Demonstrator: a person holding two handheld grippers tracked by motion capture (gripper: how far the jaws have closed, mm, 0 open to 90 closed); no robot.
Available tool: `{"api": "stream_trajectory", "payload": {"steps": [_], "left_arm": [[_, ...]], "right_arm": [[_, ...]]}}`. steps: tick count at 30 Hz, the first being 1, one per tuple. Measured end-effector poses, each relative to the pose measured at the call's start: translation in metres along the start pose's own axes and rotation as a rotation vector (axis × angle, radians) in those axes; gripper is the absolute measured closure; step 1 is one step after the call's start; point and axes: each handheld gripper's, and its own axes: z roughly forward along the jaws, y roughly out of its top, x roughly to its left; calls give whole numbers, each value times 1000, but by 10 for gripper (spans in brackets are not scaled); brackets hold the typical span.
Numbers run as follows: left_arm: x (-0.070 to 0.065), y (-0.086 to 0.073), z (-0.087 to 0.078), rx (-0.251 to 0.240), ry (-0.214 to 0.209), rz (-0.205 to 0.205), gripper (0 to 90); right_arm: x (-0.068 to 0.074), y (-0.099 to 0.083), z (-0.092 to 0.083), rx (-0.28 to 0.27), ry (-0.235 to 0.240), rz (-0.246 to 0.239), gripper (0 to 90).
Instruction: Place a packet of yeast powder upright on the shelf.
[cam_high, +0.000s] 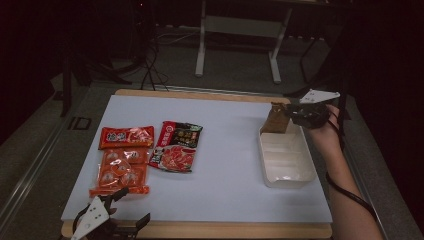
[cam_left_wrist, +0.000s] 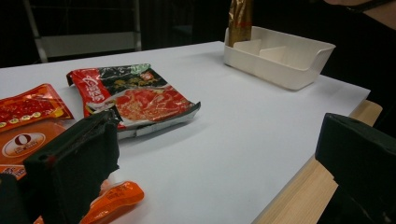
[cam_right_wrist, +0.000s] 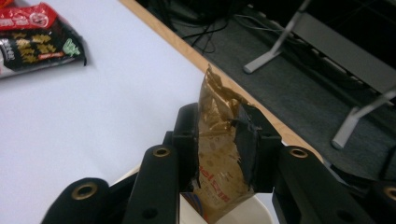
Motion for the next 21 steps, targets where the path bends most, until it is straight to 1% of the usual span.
{"api": "stream_trajectory", "payload": {"steps": [1,2,4,5,6,8,11,12,13,15,16,17,18,21], "left_arm": [[0,0,0,-1,-1,0,2],[0,0,1,-1,-3,1,3],[0,1,2,-3,-6,-1,3],[-1,1,2,-2,-8,0,3],[-1,1,3,0,-10,3,3],[-1,2,4,-1,-14,1,2],[-1,2,5,-3,-22,1,3],[-1,2,6,-2,-26,-2,3],[-1,3,7,-3,-29,-1,2],[-2,3,8,-11,-42,-6,3],[-2,3,8,-14,-48,-10,2],[-2,3,8,-17,-53,-13,3],[-2,3,9,-19,-56,-12,3],[-3,4,10,-17,-60,-9,3]], "right_arm": [[1,1,-3,-1,-14,0,690],[3,2,-5,-4,-10,8,689],[7,3,-9,-5,-19,32,672],[8,3,-11,-3,-11,55,668],[10,4,-12,-8,2,81,646],[15,4,-16,-16,1,100,602],[24,2,-21,-49,-6,118,481],[28,1,-23,-67,-7,127,423],[31,0,-25,-85,0,143,383],[38,-2,-30,-123,9,185,286],[43,-4,-33,-144,18,220,244],[45,-5,-34,-155,22,239,207],[49,-7,-37,-168,29,267,140],[60,-11,-41,-187,24,282,131]]}}
